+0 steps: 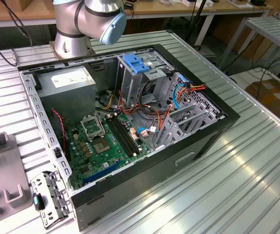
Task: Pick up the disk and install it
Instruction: 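Reach for the disk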
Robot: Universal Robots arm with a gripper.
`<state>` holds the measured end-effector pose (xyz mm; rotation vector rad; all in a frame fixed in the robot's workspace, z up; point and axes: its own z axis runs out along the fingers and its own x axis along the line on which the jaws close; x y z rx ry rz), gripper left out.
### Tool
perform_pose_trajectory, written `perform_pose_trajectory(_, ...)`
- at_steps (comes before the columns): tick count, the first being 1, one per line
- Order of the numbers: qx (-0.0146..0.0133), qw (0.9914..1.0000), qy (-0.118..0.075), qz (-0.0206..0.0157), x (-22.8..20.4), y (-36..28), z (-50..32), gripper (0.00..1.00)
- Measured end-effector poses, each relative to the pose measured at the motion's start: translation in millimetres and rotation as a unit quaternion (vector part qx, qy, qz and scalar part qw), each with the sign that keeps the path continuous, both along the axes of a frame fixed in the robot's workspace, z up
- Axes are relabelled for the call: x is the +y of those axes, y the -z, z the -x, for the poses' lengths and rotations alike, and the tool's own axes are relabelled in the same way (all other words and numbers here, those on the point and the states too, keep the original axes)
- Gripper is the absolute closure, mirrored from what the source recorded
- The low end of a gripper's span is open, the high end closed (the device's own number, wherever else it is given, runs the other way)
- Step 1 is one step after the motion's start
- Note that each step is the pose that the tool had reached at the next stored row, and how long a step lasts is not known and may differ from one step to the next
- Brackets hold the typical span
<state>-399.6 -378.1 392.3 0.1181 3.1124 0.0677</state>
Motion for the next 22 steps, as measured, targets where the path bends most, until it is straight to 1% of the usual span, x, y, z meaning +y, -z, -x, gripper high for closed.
perform_pose_trajectory(2, 0.0000, 1.00000, 0.000, 0.0000, 0.1, 0.0, 14.2, 0.89)
perform_pose_trajectory(4, 0.0001, 1.00000, 0.000, 0.0001, 0.2, -0.1, 20.8, 0.89)
perform_pose_trajectory(5, 0.0000, 1.00000, 0.000, 0.0000, 0.4, 0.0, 25.9, 0.89)
perform_pose_trajectory(9, 0.0000, 1.00000, 0.000, 0.0000, 0.9, 0.0, 38.8, 0.89)
perform_pose_trajectory(11, 0.0000, 1.00000, 0.000, 0.0000, 0.9, 0.1, 43.5, 0.89)
perform_pose_trajectory(14, 0.0000, 1.00000, 0.000, 0.0000, 1.1, 0.2, 55.5, 0.89)
perform_pose_trajectory(18, 0.0001, 1.00000, 0.000, 0.0000, 1.3, 0.1, 63.9, 0.89)
perform_pose_trajectory(22, 0.0000, 1.00000, 0.000, 0.0000, 1.2, 0.2, 64.4, 0.89)
